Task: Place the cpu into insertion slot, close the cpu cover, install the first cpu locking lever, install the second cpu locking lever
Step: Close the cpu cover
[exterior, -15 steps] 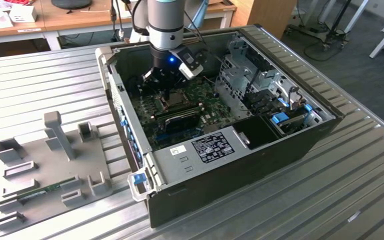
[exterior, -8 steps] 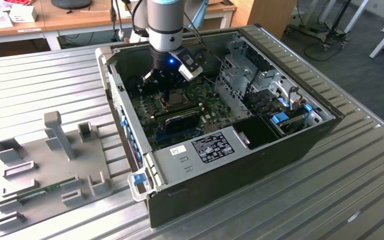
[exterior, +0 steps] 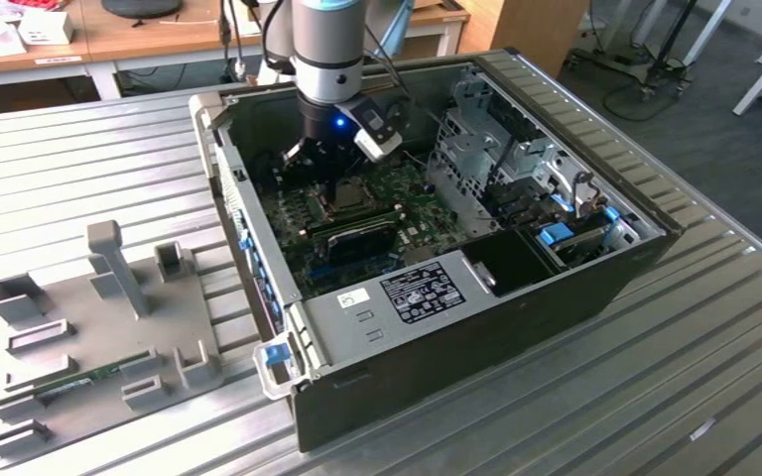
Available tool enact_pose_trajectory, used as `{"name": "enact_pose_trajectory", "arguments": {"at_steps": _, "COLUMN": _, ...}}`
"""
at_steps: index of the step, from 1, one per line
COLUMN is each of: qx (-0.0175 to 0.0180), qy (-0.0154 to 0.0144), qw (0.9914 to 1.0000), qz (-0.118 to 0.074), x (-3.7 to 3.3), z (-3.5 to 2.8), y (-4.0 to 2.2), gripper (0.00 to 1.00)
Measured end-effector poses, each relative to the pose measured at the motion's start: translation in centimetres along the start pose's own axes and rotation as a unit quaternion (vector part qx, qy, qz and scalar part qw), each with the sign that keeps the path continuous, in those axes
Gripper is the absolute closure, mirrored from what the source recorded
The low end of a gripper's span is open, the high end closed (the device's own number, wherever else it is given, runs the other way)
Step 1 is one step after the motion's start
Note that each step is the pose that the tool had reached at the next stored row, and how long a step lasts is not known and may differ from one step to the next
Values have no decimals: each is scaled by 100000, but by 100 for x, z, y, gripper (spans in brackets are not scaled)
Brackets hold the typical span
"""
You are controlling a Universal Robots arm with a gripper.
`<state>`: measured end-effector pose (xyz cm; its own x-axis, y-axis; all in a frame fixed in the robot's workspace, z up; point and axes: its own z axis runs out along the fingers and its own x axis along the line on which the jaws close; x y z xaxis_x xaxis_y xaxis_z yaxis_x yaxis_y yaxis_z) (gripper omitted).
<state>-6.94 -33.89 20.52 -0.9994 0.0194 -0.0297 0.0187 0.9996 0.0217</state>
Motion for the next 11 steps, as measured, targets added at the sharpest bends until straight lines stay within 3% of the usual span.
{"name": "enact_pose_trajectory", "arguments": {"at_steps": 11, "qx": -11, "qy": -8, "qw": 100000, "qz": 2, "x": 1, "z": 25, "y": 0, "gripper": 90}}
